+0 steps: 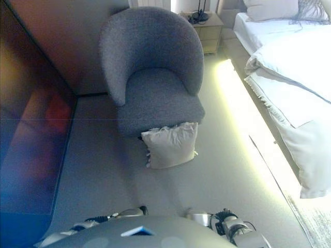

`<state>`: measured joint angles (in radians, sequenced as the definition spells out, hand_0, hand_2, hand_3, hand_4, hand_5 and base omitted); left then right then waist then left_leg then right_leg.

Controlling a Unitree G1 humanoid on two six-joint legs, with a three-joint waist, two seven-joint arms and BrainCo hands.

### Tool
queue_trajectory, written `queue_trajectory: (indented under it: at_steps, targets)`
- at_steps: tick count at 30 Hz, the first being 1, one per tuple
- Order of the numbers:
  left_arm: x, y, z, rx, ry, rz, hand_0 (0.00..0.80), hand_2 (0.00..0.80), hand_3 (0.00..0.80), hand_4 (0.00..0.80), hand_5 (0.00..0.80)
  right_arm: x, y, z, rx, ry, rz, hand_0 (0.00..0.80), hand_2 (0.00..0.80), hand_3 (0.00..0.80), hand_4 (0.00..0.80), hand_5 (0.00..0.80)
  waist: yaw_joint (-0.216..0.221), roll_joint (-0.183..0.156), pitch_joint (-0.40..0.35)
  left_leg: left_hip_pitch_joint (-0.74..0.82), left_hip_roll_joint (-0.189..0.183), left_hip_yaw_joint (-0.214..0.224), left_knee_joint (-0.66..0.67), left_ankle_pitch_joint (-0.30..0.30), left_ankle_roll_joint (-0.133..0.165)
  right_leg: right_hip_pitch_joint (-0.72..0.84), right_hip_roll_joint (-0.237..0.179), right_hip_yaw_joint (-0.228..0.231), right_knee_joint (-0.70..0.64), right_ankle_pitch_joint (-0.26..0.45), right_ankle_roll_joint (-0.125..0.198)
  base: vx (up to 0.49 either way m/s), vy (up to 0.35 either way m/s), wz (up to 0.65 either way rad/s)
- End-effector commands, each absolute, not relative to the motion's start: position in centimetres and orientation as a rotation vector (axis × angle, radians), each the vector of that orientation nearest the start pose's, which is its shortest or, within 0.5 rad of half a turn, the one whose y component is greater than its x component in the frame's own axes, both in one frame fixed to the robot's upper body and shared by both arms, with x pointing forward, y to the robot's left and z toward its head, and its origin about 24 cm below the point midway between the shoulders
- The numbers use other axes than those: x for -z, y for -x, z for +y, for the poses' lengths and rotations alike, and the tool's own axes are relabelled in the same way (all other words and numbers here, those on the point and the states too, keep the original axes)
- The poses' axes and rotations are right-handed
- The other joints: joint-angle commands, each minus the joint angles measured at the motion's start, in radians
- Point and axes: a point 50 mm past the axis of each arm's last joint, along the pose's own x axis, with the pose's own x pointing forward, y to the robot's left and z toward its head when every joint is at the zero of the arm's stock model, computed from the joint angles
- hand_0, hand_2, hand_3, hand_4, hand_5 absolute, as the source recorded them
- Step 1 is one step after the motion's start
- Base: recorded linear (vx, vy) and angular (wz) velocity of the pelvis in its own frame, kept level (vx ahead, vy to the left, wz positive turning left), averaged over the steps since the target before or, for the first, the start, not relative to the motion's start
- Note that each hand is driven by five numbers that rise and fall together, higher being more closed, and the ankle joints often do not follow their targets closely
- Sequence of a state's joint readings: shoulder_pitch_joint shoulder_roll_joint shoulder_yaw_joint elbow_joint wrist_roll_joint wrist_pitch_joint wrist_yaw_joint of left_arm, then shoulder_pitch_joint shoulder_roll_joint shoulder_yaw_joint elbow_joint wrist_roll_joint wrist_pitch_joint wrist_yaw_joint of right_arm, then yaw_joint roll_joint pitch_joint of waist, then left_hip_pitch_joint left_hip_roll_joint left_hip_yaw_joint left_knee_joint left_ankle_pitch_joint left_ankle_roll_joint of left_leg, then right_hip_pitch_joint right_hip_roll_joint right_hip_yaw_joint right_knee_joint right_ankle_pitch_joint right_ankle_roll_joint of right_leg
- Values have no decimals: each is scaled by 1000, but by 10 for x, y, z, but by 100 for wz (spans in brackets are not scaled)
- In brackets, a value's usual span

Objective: Pick up the cushion and take it to the sofa

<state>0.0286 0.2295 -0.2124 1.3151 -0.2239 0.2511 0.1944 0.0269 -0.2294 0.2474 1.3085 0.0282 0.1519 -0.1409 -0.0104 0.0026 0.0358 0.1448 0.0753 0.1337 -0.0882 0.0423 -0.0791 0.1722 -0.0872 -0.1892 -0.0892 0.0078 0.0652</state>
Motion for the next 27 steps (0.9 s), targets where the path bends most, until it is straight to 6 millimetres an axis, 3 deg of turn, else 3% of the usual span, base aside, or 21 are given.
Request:
queue_trajectory:
  at_steps: [1,20,25,27]
  targets:
    - [169,-39,236,-343,-244,1592,0,0,0,0,0,167,-60,-241,95,472,1447,0,0,0,0,0,11,-37,23,13,-59,-6,1,-87,62,-40,-18,8,8,23,27,0,0,0]
    - [169,-40,236,-259,-288,1612,0,0,0,0,0,167,-65,-240,107,483,1414,0,0,0,0,0,8,-41,24,13,-62,-17,1,-89,70,-35,10,29,22,3,15,18,-21,0]
    - [169,-41,239,-294,-279,1612,0,0,0,0,0,166,-69,-239,92,493,1408,0,0,0,0,0,6,-47,34,16,-41,-16,17,-86,62,-39,29,48,41,-13,0,43,-104,0]
    - [168,-43,239,-312,-268,1602,0,0,0,0,0,165,-74,-239,84,496,1397,0,0,0,0,0,10,-60,48,-6,-17,-6,102,-99,50,-50,28,48,61,-16,-13,-21,-163,-1]
